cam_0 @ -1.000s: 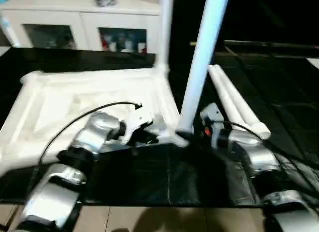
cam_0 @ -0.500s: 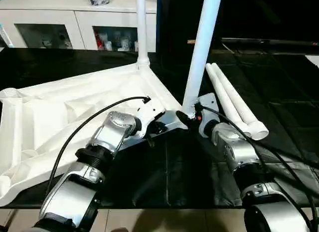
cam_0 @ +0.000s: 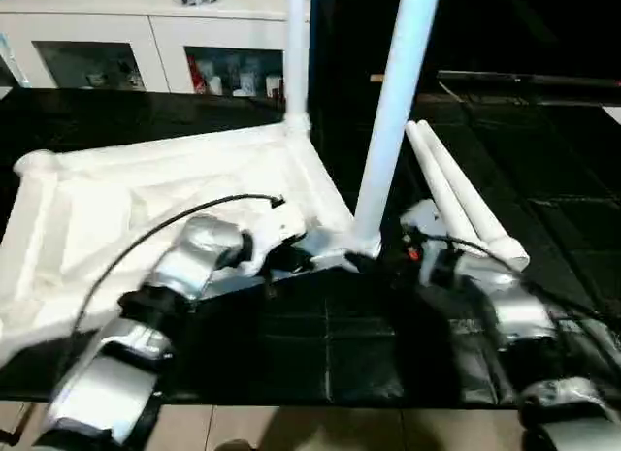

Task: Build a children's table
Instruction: Rotate leg to tighten

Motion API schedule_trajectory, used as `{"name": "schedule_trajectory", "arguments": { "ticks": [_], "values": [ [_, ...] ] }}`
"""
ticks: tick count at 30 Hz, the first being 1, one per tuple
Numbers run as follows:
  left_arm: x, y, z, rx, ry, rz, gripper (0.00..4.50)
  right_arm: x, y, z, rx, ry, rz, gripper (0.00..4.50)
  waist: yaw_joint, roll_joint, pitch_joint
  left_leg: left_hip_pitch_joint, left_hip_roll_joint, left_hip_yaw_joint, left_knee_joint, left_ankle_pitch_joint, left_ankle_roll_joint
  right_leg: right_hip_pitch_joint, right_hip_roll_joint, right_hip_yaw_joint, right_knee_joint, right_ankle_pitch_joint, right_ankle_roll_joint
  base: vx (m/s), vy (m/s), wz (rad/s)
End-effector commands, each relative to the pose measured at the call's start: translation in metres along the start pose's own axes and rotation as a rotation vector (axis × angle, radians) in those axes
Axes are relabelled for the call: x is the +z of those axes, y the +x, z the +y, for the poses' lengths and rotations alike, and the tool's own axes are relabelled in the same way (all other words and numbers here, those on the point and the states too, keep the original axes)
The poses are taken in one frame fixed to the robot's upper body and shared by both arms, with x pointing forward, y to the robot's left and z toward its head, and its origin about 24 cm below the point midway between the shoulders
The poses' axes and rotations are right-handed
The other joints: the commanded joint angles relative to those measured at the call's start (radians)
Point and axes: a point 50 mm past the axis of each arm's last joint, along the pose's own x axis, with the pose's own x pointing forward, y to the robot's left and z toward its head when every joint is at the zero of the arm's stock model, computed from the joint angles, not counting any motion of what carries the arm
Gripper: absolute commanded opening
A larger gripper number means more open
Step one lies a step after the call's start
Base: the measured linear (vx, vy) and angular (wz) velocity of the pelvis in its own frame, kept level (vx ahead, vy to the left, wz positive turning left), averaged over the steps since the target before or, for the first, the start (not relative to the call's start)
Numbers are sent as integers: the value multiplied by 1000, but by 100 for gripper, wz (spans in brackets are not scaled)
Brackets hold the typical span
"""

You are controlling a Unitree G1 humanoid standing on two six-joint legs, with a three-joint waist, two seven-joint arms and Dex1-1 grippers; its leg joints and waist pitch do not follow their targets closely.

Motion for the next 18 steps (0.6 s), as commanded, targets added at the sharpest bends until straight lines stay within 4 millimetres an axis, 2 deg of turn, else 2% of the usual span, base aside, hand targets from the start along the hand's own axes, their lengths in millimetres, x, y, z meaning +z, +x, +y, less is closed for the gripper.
{"name": "schedule_trajectory", "arguments": {
  "ticks": [1,6,8,12,13,14,18],
  "values": [
    [2,3,-6,-85,69,20,0,8,-1,2,73,-36,-13,447,3,1,-66,12,41,-4,-55,-197,66,57,-69,45,-69,-126,-228,0,0,0],
    [-5,-6,-13,-235,125,57,0,10,-11,8,293,-112,77,447,13,0,-68,10,41,-5,-54,-194,68,58,-69,44,-65,-115,-236,0,0,0],
    [-5,-7,-14,-249,135,62,0,10,-11,8,314,-118,88,447,16,0,-67,11,40,-4,-53,-196,66,57,-70,45,-66,-121,-237,0,0,0],
    [-6,-8,-17,-299,176,85,0,12,-6,9,360,-131,100,418,21,0,-69,12,42,-5,-55,-200,56,56,-71,44,-66,-145,-232,0,0,0],
    [-6,-9,-17,-303,180,85,0,13,-5,10,365,-130,98,403,20,-13,-68,12,42,-4,-55,-197,55,56,-70,44,-66,-144,-232,0,0,0],
    [-6,-9,-17,-303,180,85,0,13,-5,10,365,-130,98,396,23,-5,-68,12,43,-5,-55,-194,54,55,-72,45,-63,-150,-231,0,0,0],
    [-7,-9,-19,-325,190,84,0,11,-2,16,413,-127,93,373,26,-6,-70,11,42,-5,-53,-181,59,56,-71,45,-60,-127,-231,0,0,0]
  ]
}}
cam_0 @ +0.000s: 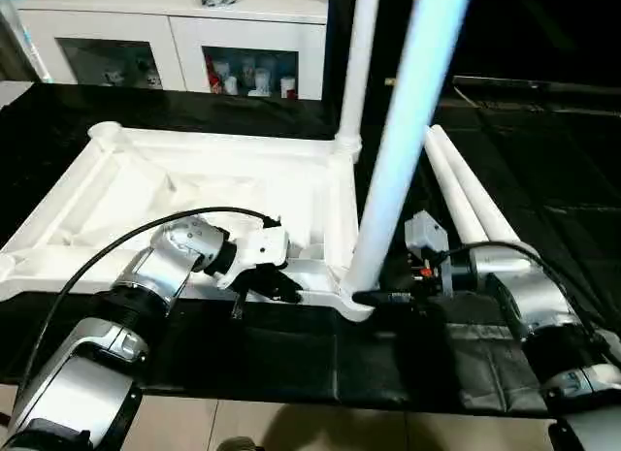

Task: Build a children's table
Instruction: Rotate leg to tighten

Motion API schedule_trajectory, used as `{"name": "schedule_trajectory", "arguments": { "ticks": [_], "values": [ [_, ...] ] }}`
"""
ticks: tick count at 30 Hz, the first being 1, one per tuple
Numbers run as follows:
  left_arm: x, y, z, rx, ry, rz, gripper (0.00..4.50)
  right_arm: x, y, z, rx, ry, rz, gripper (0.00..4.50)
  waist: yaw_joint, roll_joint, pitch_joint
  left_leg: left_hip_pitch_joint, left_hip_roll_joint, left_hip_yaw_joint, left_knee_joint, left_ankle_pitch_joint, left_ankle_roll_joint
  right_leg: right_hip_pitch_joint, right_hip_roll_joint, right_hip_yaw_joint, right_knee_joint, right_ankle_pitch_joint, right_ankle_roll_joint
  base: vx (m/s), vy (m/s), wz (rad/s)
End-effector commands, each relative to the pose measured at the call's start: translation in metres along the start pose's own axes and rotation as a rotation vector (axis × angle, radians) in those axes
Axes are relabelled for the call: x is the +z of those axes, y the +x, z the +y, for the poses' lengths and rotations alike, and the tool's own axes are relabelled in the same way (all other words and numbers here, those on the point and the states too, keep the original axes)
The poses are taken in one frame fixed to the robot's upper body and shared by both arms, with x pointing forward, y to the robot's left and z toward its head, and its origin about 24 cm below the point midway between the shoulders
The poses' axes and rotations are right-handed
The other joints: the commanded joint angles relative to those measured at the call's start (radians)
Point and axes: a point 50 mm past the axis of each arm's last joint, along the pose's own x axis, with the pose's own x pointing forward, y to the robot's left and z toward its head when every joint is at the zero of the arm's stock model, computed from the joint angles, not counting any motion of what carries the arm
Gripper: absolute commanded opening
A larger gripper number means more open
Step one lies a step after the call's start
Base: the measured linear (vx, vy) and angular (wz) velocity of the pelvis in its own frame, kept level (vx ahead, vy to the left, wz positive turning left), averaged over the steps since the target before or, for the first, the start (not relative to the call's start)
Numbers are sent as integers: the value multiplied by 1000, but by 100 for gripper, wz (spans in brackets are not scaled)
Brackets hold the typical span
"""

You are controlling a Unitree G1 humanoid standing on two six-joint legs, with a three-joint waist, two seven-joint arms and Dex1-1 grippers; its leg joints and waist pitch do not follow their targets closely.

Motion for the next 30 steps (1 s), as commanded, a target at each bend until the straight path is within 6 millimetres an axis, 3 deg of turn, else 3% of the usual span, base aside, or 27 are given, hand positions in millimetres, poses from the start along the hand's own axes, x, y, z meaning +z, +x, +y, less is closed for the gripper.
{"name": "schedule_trajectory", "arguments": {
  "ticks": [1,2,15,26,30],
  "values": [
    [0,8,-6,-83,34,36,0,1,2,2,27,-13,4,373,-4,-5,-69,11,42,-5,-56,-179,60,54,-71,45,-62,-127,-230,0,0,0],
    [0,8,-6,-84,35,36,0,0,3,3,33,-13,6,350,-4,-3,-70,12,42,-5,-56,-179,59,54,-71,45,-62,-126,-230,0,0,0],
    [-1,9,-6,-89,37,35,0,-7,7,7,60,3,24,255,-3,-2,-69,12,41,-6,-57,-191,52,55,-70,44,-64,-148,-225,0,0,0],
    [-4,11,-7,-79,-4,25,0,-13,12,14,93,45,18,245,-3,-1,-71,13,41,-5,-55,-186,54,55,-69,44,-62,-124,-233,0,0,0],
    [-3,17,1,39,-98,-17,0,-17,20,15,-1,111,-42,242,-2,1,-68,13,41,-6,-58,-206,46,56,-71,44,-67,-161,-229,0,0,0]
  ]
}}
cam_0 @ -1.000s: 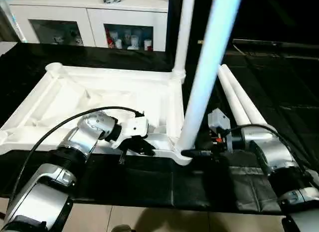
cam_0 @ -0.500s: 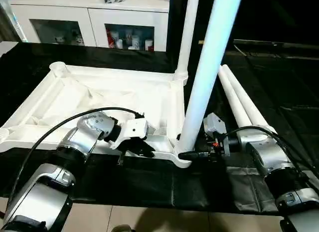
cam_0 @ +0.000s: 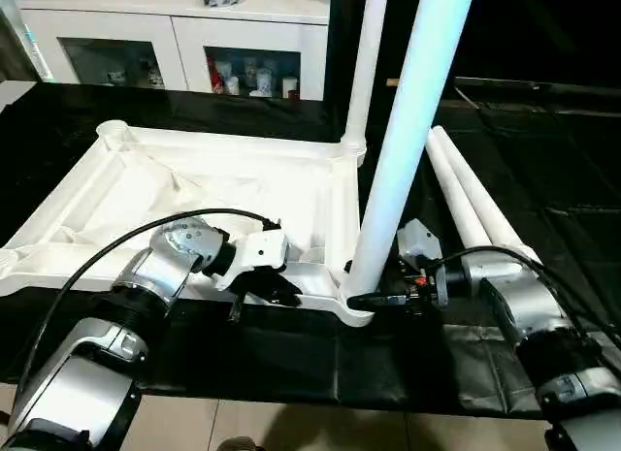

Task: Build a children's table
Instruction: Rotate leg to tighten

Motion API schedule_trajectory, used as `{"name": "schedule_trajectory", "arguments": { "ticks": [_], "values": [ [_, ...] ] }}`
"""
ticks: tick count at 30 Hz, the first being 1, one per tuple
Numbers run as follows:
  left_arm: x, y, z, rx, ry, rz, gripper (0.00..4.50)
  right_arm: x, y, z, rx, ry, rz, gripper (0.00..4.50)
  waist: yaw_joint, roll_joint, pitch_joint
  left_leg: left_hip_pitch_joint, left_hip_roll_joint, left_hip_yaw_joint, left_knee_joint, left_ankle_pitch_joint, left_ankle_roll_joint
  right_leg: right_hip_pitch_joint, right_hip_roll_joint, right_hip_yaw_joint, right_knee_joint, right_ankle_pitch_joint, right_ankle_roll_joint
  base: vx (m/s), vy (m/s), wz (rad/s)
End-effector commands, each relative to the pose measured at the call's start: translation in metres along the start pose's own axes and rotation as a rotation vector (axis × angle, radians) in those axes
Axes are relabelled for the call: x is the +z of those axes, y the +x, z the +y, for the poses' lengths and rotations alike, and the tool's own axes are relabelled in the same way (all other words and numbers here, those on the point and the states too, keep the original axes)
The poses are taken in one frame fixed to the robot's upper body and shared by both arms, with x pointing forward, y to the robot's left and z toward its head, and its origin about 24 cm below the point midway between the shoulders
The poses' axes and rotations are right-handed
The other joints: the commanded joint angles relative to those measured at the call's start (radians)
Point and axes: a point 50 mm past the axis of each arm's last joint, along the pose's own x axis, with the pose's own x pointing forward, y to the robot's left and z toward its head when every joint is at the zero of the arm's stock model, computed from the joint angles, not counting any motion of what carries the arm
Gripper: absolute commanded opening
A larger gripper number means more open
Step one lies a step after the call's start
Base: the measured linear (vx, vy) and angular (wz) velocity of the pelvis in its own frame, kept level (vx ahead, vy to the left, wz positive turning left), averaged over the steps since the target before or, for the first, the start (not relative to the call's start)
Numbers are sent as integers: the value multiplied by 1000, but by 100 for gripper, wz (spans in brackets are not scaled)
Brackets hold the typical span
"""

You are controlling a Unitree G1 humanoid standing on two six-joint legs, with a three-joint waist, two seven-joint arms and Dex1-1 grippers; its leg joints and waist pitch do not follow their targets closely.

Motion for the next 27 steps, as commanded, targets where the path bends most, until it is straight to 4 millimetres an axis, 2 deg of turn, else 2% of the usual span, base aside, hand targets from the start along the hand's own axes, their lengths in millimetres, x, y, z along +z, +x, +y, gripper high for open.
{"name": "schedule_trajectory", "arguments": {
  "ticks": [1,2,3,4,5,6,7,8,9,10,12,15,17,18,21,22,23,24,27],
  "values": [
    [-1,15,2,53,-61,-10,0,-6,13,5,-19,43,-2,242,-5,0,-64,11,41,-6,-61,-219,42,51,-70,43,-71,-188,-225,0,0,0],
    [0,15,2,60,-65,-14,0,-6,13,5,-25,47,-5,240,-4,0,-61,14,40,-6,-62,-239,38,50,-71,42,-77,-226,-217,0,0,0],
    [7,19,8,120,-106,-62,0,-7,18,2,-105,87,-27,238,-6,2,-54,20,41,-8,-69,-295,17,46,-73,44,-88,-349,-188,0,0,0],
    [13,21,12,162,-129,-95,0,-7,23,0,-156,104,-39,238,-6,0,-52,22,39,-9,-69,-317,12,44,-75,44,-93,-397,-176,0,0,0],
    [13,21,12,162,-129,-95,0,-7,23,0,-156,104,-39,237,-12,0,-47,27,38,-15,-73,-360,-5,41,-79,41,-102,-493,-148,0,0,0],
    [23,25,19,237,-174,-142,0,-9,30,-2,-235,141,-53,235,-18,-1,-46,32,37,-19,-75,-380,-15,39,-82,41,-111,-558,-121,0,0,0],
    [26,26,21,261,-192,-158,0,-9,33,-3,-264,158,-57,235,-21,-1,-47,36,36,-22,-75,-392,-21,36,-83,39,-117,-591,-105,0,0,0],
    [33,28,24,300,-211,-177,0,-9,38,-4,-309,189,-70,232,-21,-1,-47,36,36,-22,-75,-392,-21,36,-83,39,-117,-591,-105,0,0,0],
    [45,35,30,368,-246,-199,0,-8,52,-7,-396,266,-101,216,-30,-2,-49,32,37,-24,-79,-384,-21,38,-81,42,-115,-559,-108,0,0,0],
    [46,35,30,373,-249,-200,0,-8,53,-7,-405,275,-105,216,-34,-2,-49,32,37,-25,-79,-386,-23,38,-80,41,-113,-548,-112,0,0,0],
    [60,46,33,418,-260,-199,0,-4,72,-11,-499,367,-133,209,-46,-1,-50,28,33,-25,-79,-381,-17,38,-79,40,-114,-528,-117,0,0,0],
    [68,52,34,432,-260,-198,0,-3,79,-17,-584,416,-125,207,-58,-2,-53,25,31,-23,-78,-366,-9,39,-77,40,-114,-494,-120,0,0,0],
    [70,53,34,442,-257,-192,0,-3,81,-20,-625,417,-113,207,-62,2,-53,22,31,-22,-79,-355,-8,41,-75,42,-112,-453,-128,0,0,0],
    [70,52,35,452,-242,-181,0,-3,81,-21,-636,413,-111,207,-62,-1,-56,19,31,-21,-79,-337,-3,44,-74,43,-108,-413,-134,0,0,0],
    [63,47,35,466,-207,-144,0,0,79,-19,-618,371,-128,207,-59,-2,-60,19,31,-13,-74,-284,17,47,-71,47,-99,-303,-163,0,0,0],
    [61,45,35,465,-198,-136,0,1,78,-18,-606,354,-135,207,-59,-2,-60,19,31,-13,-74,-284,17,47,-71,47,-99,-303,-163,0,0,0],
    [52,40,33,464,-190,-107,0,1,74,-16,-582,336,-153,207,-54,-2,-63,14,30,-13,-73,-247,29,54,-72,48,-93,-254,-170,0,0,0],
    [49,39,32,461,-194,-99,0,0,72,-15,-576,343,-159,261,-52,-2,-66,13,30,-11,-70,-212,36,56,-71,48,-88,-205,-177,0,0,0],
    [39,33,29,452,-196,-84,0,-3,61,-15,-562,323,-168,274,-53,-2,-66,9,31,-10,-69,-187,49,61,-72,47,-82,-154,-200,0,0,0]
  ]
}}
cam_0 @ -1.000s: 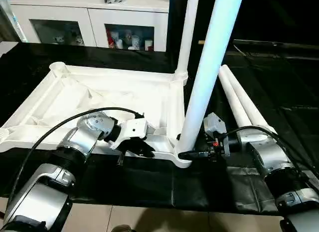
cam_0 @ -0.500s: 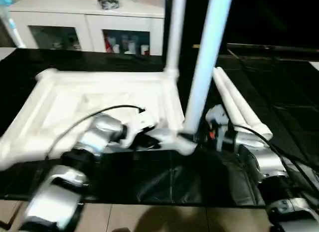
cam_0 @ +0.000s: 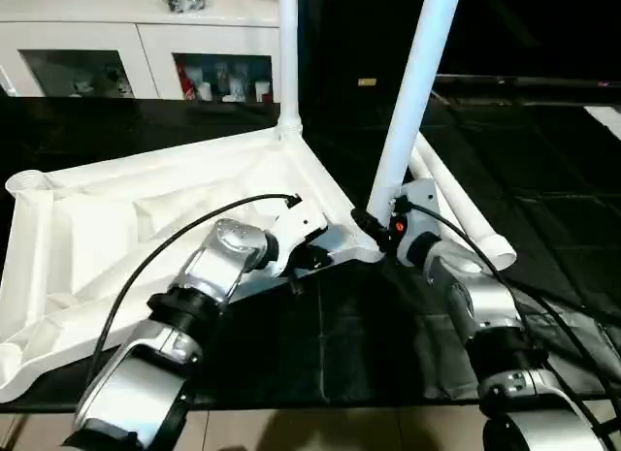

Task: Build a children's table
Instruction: Rotate leg to tighten

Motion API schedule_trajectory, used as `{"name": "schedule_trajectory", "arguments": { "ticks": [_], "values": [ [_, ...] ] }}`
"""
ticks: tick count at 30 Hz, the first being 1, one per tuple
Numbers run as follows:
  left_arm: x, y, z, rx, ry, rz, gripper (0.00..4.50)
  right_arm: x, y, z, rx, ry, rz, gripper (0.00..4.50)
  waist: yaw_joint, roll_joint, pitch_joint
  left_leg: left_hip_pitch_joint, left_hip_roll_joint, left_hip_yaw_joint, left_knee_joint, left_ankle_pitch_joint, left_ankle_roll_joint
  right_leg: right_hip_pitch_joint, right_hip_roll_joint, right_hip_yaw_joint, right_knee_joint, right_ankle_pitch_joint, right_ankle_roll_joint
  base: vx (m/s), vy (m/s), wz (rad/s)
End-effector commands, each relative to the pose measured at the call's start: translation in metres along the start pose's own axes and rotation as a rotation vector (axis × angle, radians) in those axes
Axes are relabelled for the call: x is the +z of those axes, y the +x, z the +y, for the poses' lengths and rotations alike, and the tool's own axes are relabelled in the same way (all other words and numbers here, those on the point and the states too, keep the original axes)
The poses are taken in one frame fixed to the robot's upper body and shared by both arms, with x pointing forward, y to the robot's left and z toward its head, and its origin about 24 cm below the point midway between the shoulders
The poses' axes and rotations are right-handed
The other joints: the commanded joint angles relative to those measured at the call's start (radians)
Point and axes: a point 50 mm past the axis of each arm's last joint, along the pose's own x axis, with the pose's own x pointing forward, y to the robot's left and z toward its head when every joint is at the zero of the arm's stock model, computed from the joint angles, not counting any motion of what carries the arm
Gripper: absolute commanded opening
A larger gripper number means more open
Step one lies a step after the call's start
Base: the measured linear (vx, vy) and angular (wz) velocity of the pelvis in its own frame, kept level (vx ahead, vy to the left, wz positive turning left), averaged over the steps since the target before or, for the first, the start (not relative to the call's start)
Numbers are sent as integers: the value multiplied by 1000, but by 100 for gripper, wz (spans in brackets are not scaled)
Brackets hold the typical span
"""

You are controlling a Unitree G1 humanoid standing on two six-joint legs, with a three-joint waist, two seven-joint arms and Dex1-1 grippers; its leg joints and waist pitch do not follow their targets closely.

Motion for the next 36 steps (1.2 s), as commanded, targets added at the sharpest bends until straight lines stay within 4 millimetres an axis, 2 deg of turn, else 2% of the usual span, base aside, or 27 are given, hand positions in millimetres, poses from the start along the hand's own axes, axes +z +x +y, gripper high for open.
{"name": "schedule_trajectory", "arguments": {
  "ticks": [1,6,8,9,12,16,18,23,24,27,28,30,33,36],
  "values": [
    [15,-3,3,27,71,-43,0,-27,4,28,192,67,85,280,6,-3,-65,-4,33,-10,-55,-187,49,53,-74,46,-71,-158,-204,0,0,0],
    [6,-12,7,-30,119,-34,0,-18,-15,13,293,-21,53,325,5,-1,-66,-6,34,-9,-52,-178,54,52,-70,45,-69,-148,-210,0,0,0],
    [2,-16,7,-75,153,-30,0,-13,-24,7,346,-62,45,335,9,-1,-66,-2,34,-7,-50,-191,61,50,-68,45,-72,-149,-212,0,0,0],
    [1,-18,7,-95,160,-22,0,-10,-27,4,365,-73,46,351,12,2,-69,-5,37,-8,-48,-171,68,51,-68,45,-63,-102,-227,0,0,0],
    [-4,-24,5,-178,199,-4,0,-4,-36,-4,421,-131,65,369,16,3,-70,-7,38,-6,-44,-155,77,51,-67,42,-57,-56,-247,0,0,0],
    [-12,-32,3,-289,290,58,0,3,-45,-9,550,-211,114,369,30,3,-69,-5,41,-4,-42,-168,79,50,-69,42,-57,-77,-248,0,0,0],
    [-13,-34,2,-325,309,72,0,5,-47,-9,602,-232,129,369,34,1,-69,-4,42,-4,-43,-167,76,48,-69,42,-55,-71,-252,0,0,0],
    [-15,-36,-1,-390,341,89,0,8,-47,-8,679,-251,150,369,39,-1,-67,-5,43,-5,-45,-187,65,48,-72,43,-57,-124,-243,0,0,0],
    [-15,-37,-2,-409,349,95,0,9,-46,-7,703,-248,158,346,41,0,-68,-2,44,-5,-44,-190,61,46,-73,43,-58,-133,-243,0,0,0],
    [-16,-38,-2,-424,358,101,0,11,-46,-7,726,-244,160,335,48,0,-68,-2,43,-4,-44,-191,58,44,-72,44,-58,-136,-243,0,0,0],
    [-17,-38,-2,-431,362,104,0,11,-46,-6,738,-239,160,325,50,-8,-69,-2,43,-3,-43,-186,59,45,-72,44,-57,-134,-240,0,0,0],
    [-19,-40,-2,-445,368,110,0,11,-46,-5,767,-230,168,296,54,-4,-69,-3,44,-4,-43,-181,59,44,-73,44,-55,-137,-237,0,0,0],
    [-20,-40,-2,-453,370,112,0,10,-47,-5,787,-228,179,290,53,-5,-68,-3,43,-5,-43,-185,56,44,-73,43,-56,-147,-233,0,0,0],
    [-21,-42,-2,-459,368,114,0,9,-48,-6,804,-217,190,256,54,-3,-69,-4,43,-5,-43,-187,54,44,-73,44,-57,-156,-231,0,0,0]
  ]
}}
